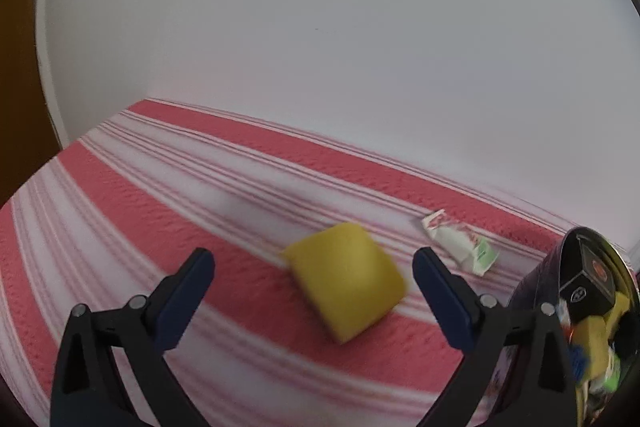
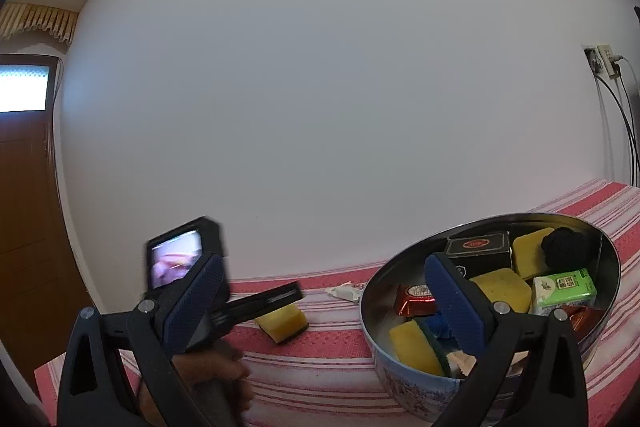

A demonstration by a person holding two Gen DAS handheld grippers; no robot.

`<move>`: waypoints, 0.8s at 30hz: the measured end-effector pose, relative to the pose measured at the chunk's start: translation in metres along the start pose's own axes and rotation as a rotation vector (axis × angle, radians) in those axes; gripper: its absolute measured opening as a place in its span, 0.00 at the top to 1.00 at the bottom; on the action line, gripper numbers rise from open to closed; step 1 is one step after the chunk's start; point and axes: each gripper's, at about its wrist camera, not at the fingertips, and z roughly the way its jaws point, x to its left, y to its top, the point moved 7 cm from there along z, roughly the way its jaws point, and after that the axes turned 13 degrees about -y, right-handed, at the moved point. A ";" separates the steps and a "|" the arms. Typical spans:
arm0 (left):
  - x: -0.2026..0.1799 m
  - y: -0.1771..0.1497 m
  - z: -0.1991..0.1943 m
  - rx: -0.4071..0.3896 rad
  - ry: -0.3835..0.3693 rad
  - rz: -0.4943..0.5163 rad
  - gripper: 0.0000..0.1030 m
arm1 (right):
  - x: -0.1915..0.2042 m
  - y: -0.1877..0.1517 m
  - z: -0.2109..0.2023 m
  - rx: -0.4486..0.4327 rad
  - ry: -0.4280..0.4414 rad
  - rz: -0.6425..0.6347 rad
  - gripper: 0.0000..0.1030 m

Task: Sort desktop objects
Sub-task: 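Grasp the yellow sponge with the left tool while the right grasps the white tube packet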

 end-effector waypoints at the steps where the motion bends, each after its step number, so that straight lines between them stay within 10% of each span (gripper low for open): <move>1: -0.003 0.001 0.007 0.017 0.001 -0.002 0.04 | 0.000 0.000 0.000 -0.003 0.001 -0.001 0.01; 5: -0.002 -0.005 0.034 0.110 0.068 0.012 0.15 | 0.001 0.000 -0.001 0.011 0.006 -0.005 0.01; 24: 0.031 -0.015 0.016 0.247 -0.208 0.082 0.40 | -0.015 -0.007 0.048 0.185 0.001 0.016 0.01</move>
